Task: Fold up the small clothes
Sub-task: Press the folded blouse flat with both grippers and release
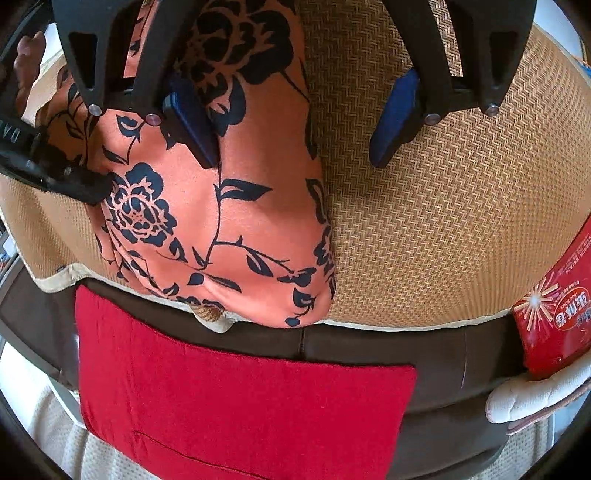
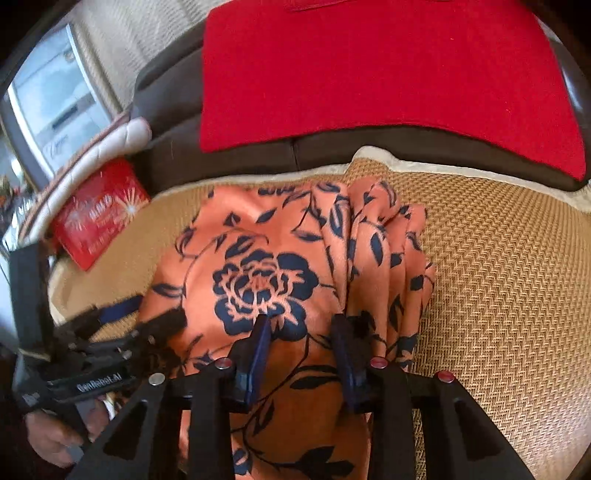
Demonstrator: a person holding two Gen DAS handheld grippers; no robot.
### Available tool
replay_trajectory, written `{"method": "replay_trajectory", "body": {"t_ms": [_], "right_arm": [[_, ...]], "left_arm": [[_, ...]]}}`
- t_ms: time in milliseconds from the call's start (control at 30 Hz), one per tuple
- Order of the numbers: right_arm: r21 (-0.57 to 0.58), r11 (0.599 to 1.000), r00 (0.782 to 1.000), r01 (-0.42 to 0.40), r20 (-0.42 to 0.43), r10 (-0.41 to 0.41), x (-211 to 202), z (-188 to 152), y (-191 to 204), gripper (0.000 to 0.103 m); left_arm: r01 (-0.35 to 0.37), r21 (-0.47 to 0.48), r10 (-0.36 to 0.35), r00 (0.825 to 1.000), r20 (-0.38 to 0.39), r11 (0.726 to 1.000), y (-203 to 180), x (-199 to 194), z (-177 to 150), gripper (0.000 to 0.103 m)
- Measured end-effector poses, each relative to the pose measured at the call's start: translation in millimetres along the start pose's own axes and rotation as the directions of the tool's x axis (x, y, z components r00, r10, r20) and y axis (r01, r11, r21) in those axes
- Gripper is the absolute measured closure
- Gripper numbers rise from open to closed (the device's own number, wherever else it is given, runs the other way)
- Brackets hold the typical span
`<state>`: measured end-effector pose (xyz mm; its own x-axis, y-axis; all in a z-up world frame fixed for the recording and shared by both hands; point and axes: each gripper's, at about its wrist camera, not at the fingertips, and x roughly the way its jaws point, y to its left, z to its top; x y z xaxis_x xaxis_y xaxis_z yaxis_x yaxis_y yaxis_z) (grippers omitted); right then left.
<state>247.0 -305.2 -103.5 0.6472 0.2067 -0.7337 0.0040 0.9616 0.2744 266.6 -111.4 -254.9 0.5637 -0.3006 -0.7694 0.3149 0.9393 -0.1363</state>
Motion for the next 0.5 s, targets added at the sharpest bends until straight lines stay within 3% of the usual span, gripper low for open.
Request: {"method": "replay_trajectory", "body": {"t_ms": [167, 233, 300, 367, 500], "right_arm": [[-0.007, 1.000, 0.995, 0.028, 0.099, -0.027, -5, 30, 4, 0.067], [0.052, 0.997, 0.997, 0.054, 0.050, -0.056, 12, 36, -1, 0.067], [0.122, 0.989, 0.996, 0.079, -0.055, -0.073, 40, 33, -13, 0.067], [0.182, 0.982, 0.998, 0.042, -0.045, -0.034, 39, 33, -20, 0.067], [0.148, 0.988, 0.999, 0.045, 0.019, -0.048, 5, 25, -9, 0.065]], "left_arm": [[-0.007, 0.029, 0.006, 0.999, 0.035, 1.000, -8, -4, 4, 0.018], [-0.012, 0.049, 0.011, 1.000, 0.021, 0.999, -10, -2, 3, 0.018], [-0.009, 0.062, 0.009, 1.000, 0.003, 0.998, -12, 2, 1, 0.018], [-0.002, 0.060, 0.001, 1.000, 0.009, 0.998, -11, 0, 1, 0.018], [-0.032, 0.058, 0.029, 0.998, 0.047, 0.998, -8, -14, 1, 0.018]]}}
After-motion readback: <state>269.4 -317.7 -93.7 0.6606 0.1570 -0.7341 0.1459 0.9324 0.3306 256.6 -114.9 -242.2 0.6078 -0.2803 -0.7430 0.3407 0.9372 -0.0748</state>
